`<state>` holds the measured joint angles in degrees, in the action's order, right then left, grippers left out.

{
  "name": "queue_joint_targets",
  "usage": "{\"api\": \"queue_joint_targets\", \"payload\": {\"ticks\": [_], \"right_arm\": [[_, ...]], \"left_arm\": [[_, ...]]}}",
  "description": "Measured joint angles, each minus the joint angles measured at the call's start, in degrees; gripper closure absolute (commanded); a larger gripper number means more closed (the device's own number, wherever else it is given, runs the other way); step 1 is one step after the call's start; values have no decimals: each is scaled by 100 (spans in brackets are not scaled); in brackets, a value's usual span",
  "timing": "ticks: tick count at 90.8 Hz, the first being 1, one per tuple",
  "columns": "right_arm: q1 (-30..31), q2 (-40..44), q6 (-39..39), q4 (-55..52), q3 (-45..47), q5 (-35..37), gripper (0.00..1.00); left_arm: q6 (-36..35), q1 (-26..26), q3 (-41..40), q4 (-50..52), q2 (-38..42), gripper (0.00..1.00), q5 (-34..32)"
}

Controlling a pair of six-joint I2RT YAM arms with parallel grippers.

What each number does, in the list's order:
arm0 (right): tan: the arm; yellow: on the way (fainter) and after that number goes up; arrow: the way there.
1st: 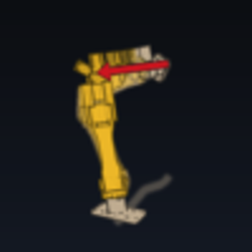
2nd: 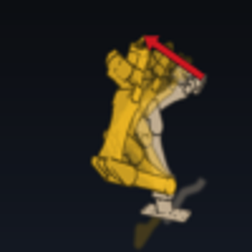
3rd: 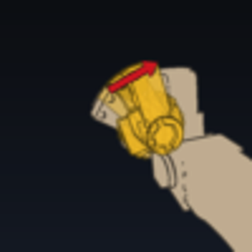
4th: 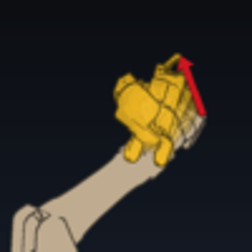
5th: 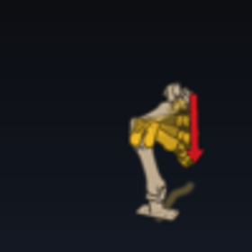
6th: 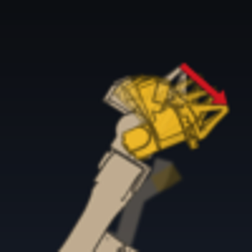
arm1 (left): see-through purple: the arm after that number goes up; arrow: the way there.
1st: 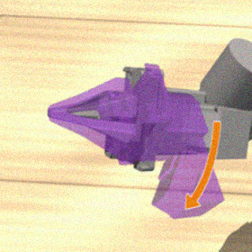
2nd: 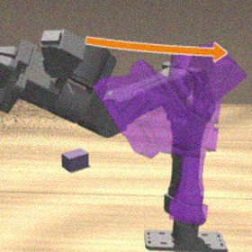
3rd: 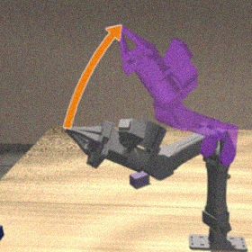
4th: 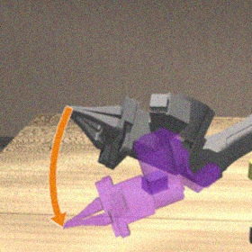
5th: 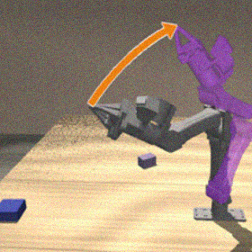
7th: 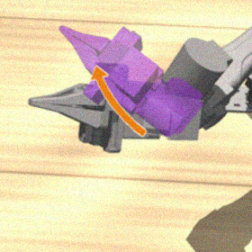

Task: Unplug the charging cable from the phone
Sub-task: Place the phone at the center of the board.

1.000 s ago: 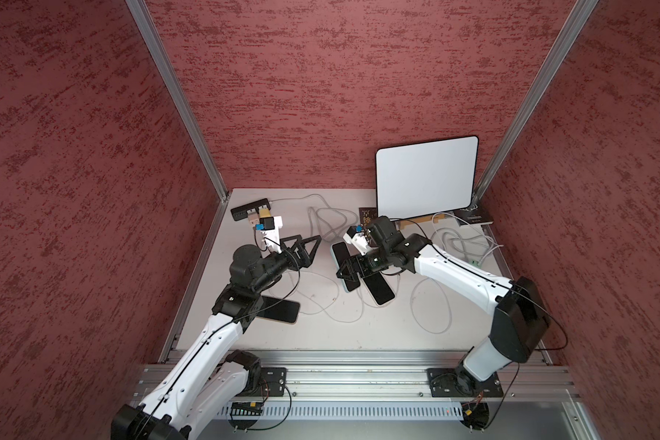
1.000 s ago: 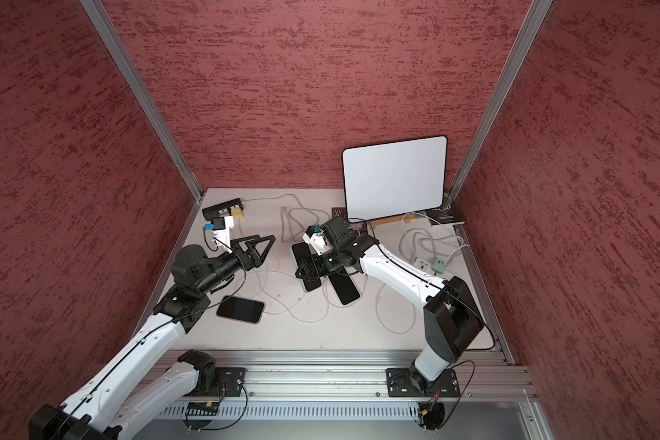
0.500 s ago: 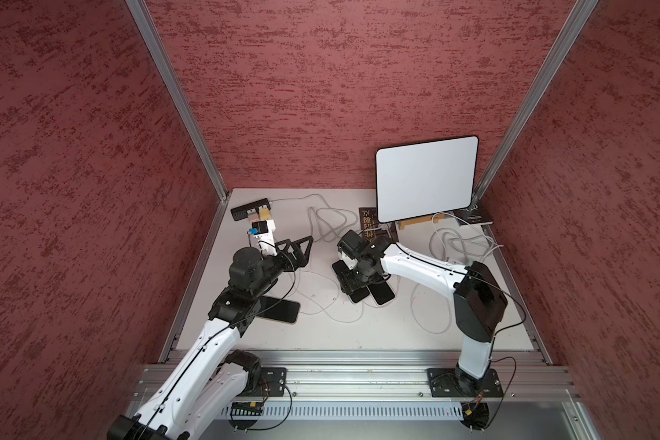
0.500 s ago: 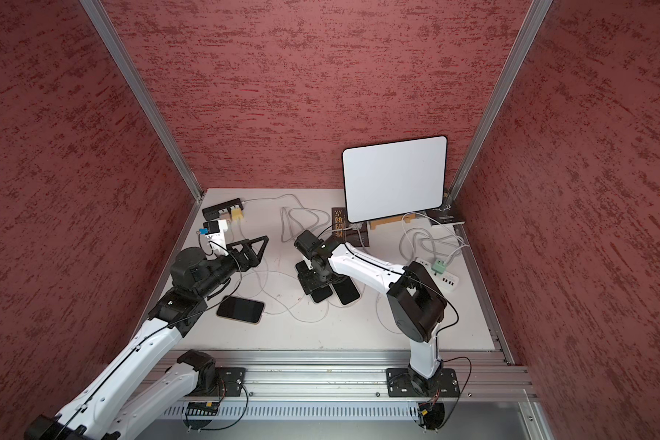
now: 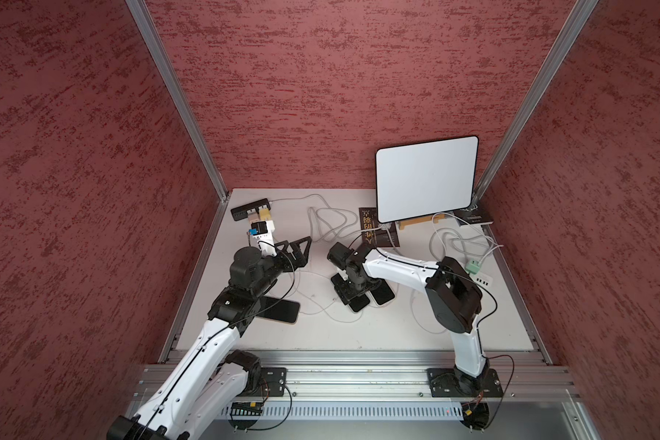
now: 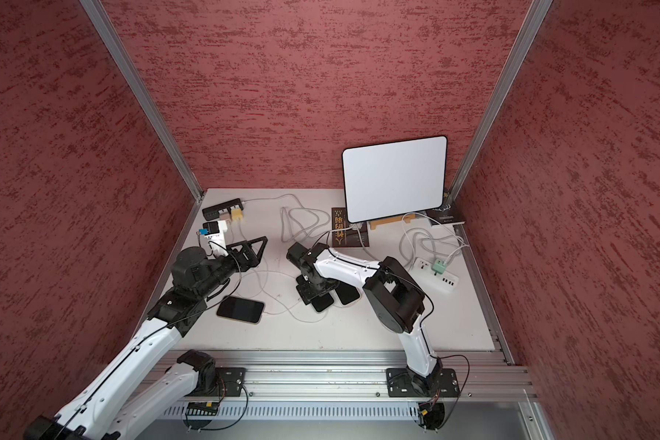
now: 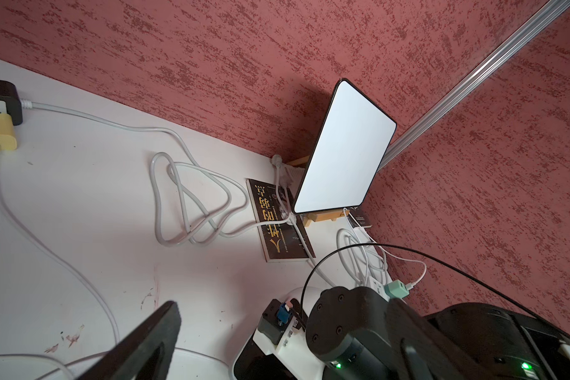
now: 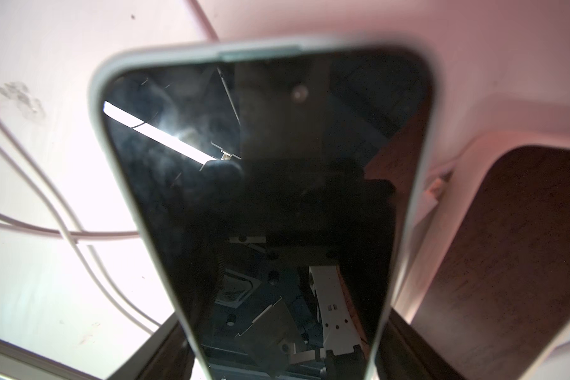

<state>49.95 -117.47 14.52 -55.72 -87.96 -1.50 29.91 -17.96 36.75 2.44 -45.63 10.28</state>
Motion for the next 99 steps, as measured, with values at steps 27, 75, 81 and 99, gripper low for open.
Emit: {"api": "queue_joint_targets", "payload": {"ticks": [27,75,81,99], "right_arm": [[0,-184,7,44,-57,76,22],[9,310,-542,483,-42,13,1],[11,485,-791,678,-22,-170,1],[129,654,-1556,1244,2,-758,1]], "left_arm": [[-4,22,179,372,166,0,-310],[-2,267,389,662,181,0,-461],[-2,299,444,660,179,0,-459],[-2,356,584,658,170,0,-413]]}}
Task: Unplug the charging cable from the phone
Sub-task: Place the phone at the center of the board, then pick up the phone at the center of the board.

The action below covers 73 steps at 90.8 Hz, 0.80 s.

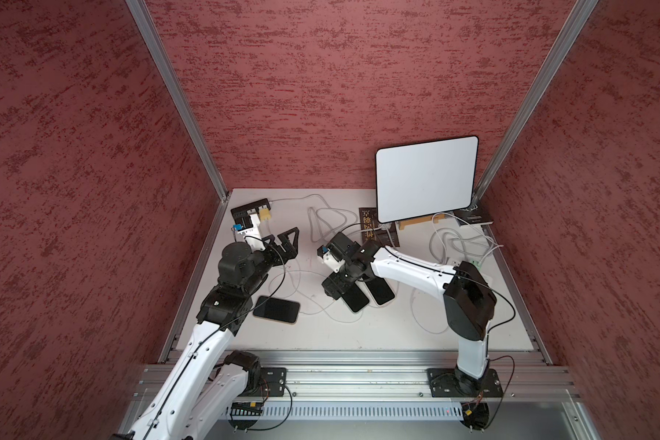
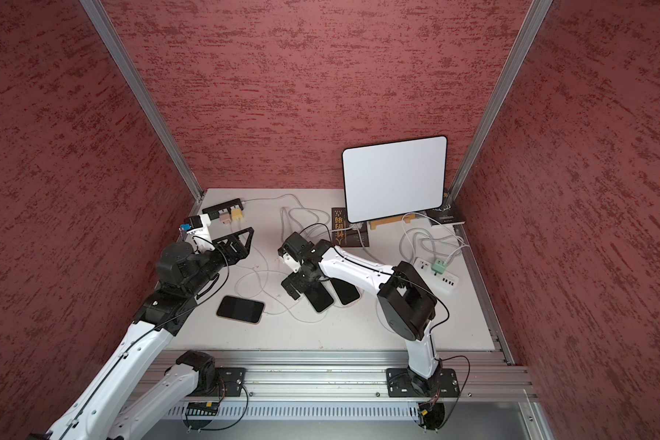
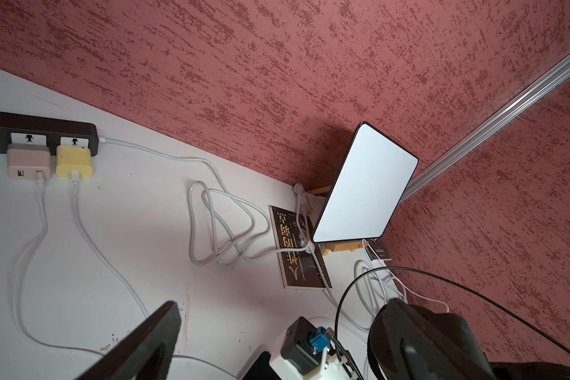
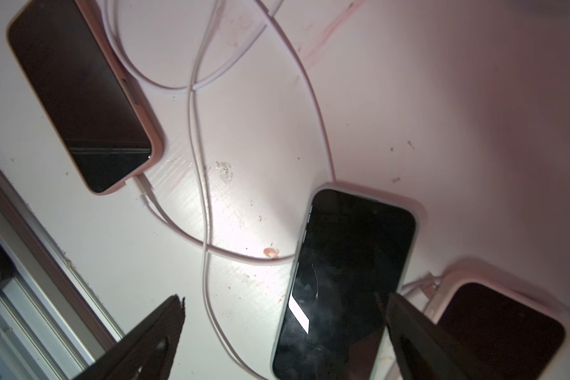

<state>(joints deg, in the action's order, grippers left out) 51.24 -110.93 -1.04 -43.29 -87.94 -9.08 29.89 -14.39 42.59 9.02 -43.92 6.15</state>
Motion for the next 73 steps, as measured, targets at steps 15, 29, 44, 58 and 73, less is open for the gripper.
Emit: {"api": "queue_joint_targets", "payload": {"ticks": [15,29,44,58,73], "right_arm": [[190,-20,-472,485,44,-286,1],[339,-181,-785,994,42,-616,1],[533,-450,-1023,1419,42,-789,1],[715,-586,-1154,1759,44,-892,1],[852,-791,-1187,2055,15,-994,1]], "left_arm": [[2,35,11,0,-7,0,35],[2,59,28,0,-66,0,50],[2,63,28,0,-70,0,81],[2,63,28,0,-70,0,87],[4,63,28,2,-70,0,87]]}}
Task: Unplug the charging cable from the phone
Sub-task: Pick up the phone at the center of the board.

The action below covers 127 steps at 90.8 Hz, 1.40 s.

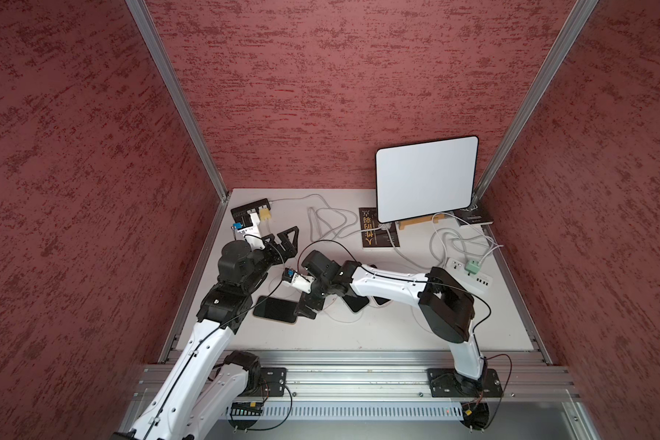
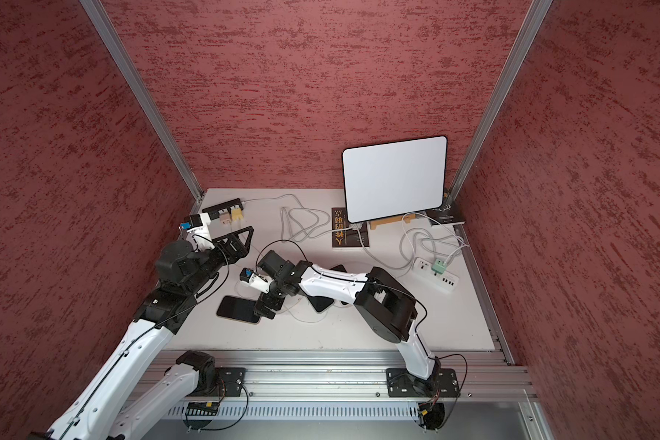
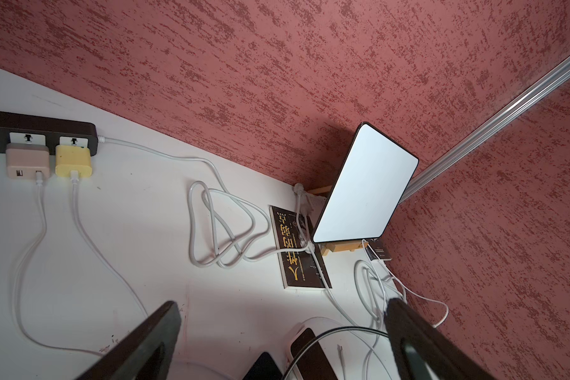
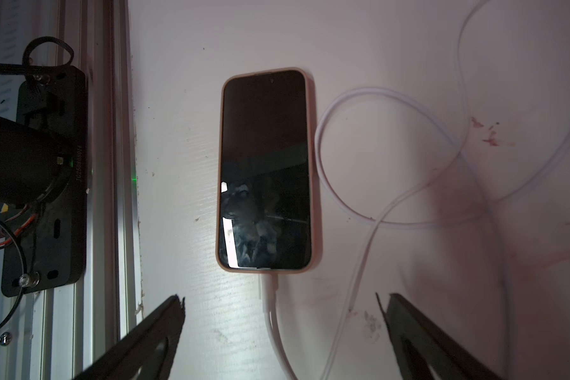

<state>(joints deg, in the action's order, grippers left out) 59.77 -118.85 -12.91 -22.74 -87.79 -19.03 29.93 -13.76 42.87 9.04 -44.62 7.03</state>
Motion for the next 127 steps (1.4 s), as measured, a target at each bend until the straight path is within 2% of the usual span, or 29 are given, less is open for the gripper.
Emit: {"api": "queue_joint_targets", "payload": {"ticks": [23,74,113,127], "right_arm": [[205,-568,7,2,-376,-26,1],[315,-1064,83,-168,-883,44,1],[608,-1386,105,-260,-1357,667,2],[726,-1515,105,-330,-1561,997,7]], "left_arm": [[0,7,0,-2,0,0,0],[-2,28,0,-2,94,0,-9],[-2,33,0,-2,160,0,-63],[-2,33,0,-2,214,0,-92]]}}
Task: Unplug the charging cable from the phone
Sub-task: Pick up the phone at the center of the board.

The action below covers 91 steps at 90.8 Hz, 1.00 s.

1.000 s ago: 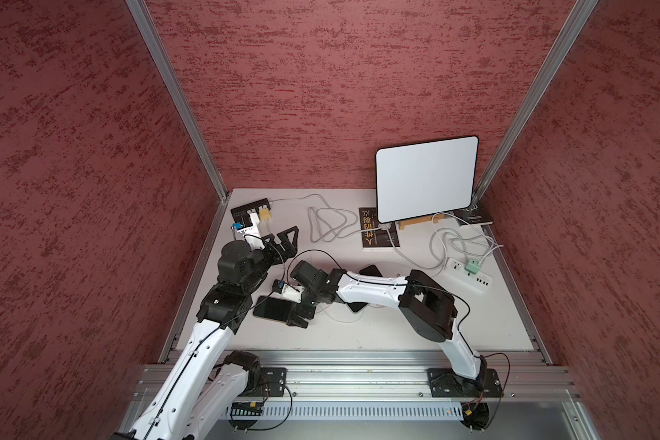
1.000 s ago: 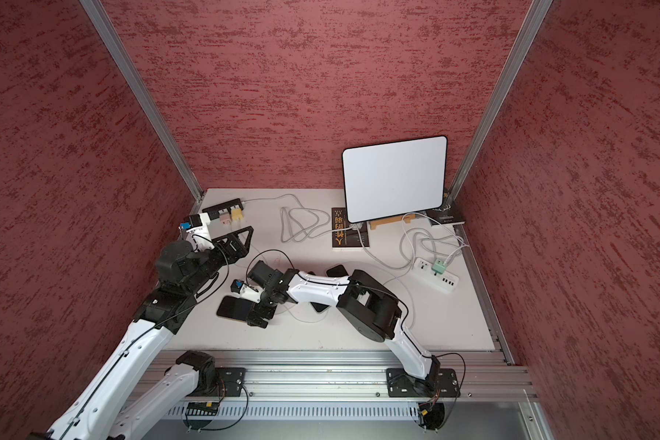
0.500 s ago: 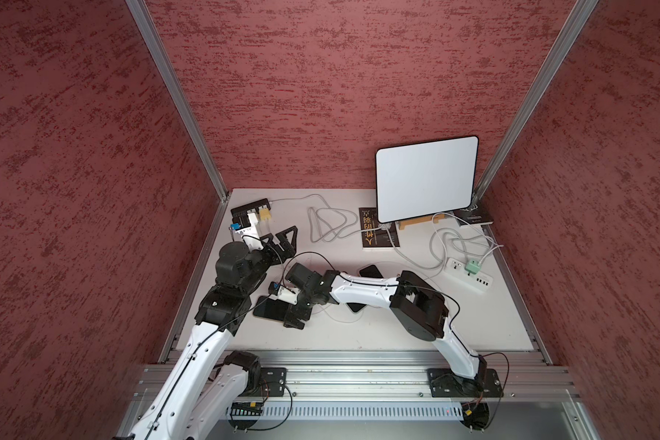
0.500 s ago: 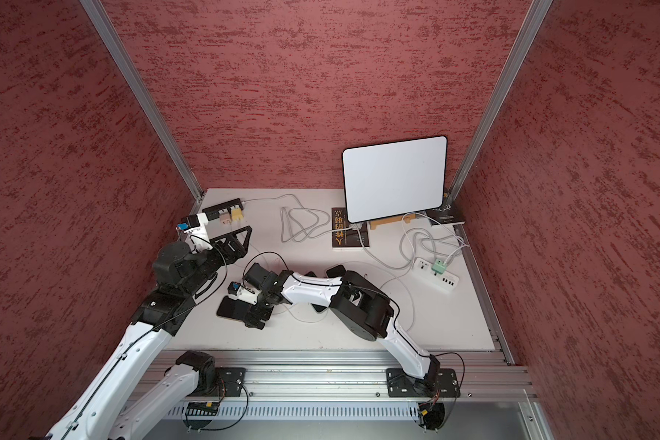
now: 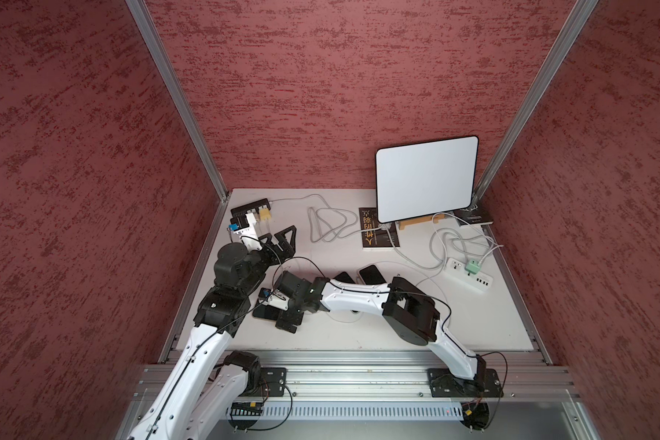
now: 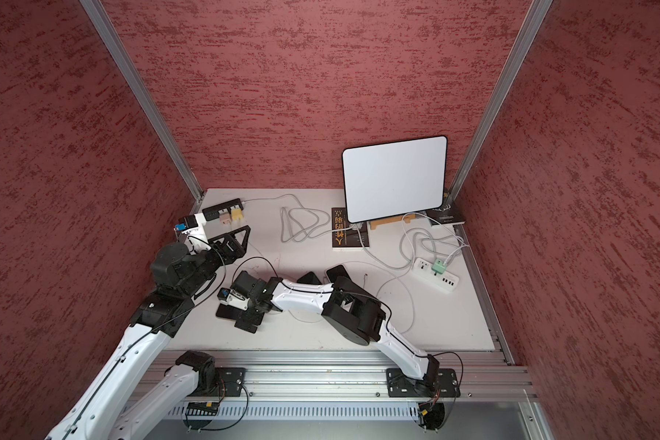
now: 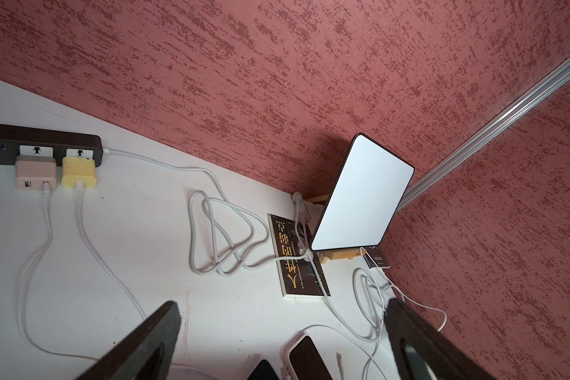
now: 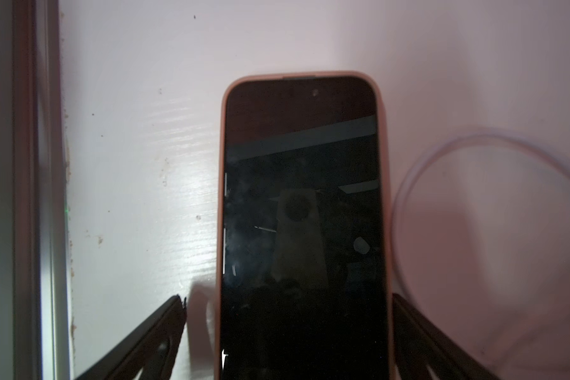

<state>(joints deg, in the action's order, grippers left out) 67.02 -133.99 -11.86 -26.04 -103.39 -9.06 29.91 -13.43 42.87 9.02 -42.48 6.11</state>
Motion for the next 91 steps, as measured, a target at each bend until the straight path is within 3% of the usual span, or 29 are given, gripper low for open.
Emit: {"api": "queue_joint_targets", "payload": {"ticks": [9,34,55,91], "right_arm": [[52,-55,-15,-26,-83,144,13],[118,-98,-79,-120,-205,328,46],[118,22,-81,-157,-66,330,66],[-308,1086,595,63,1023,-396,81]], "left_arm": [[0,4,0,0,42,0,-13],[-2,13,-31,-9,55,0,-20],[0,26,-46,-63,48,0,-4],[0,26,-46,-190,0,0,48]]}}
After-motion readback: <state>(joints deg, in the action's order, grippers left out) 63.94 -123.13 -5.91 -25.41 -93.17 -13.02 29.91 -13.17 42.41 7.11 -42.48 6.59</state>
